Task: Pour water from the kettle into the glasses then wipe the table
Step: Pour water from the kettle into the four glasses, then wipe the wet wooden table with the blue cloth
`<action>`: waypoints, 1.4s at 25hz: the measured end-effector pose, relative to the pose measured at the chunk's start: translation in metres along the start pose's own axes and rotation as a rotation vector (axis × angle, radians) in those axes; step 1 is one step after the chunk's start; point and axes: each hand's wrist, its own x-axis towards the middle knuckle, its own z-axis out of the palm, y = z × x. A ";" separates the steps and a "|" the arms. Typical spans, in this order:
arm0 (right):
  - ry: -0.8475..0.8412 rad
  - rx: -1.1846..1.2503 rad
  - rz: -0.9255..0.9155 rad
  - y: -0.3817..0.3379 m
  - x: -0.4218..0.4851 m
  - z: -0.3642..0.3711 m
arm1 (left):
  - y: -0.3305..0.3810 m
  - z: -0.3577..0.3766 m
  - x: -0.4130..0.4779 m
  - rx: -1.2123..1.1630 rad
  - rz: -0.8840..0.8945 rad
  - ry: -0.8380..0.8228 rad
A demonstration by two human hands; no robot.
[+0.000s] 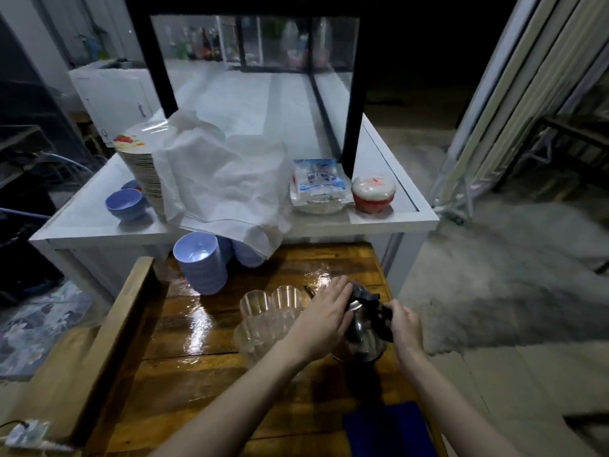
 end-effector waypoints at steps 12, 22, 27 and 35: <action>0.075 0.180 0.101 0.056 0.062 -0.034 | 0.016 0.066 0.057 0.169 0.091 -0.206; -0.027 -0.398 -0.277 0.104 0.053 -0.060 | 0.025 0.074 0.032 0.044 0.052 -0.012; -0.406 -1.063 -0.639 0.209 -0.044 -0.093 | 0.036 0.123 -0.102 -0.135 0.006 -0.036; -0.367 -1.349 -0.533 0.261 -0.079 -0.115 | -0.015 0.189 -0.315 -0.136 -0.415 0.083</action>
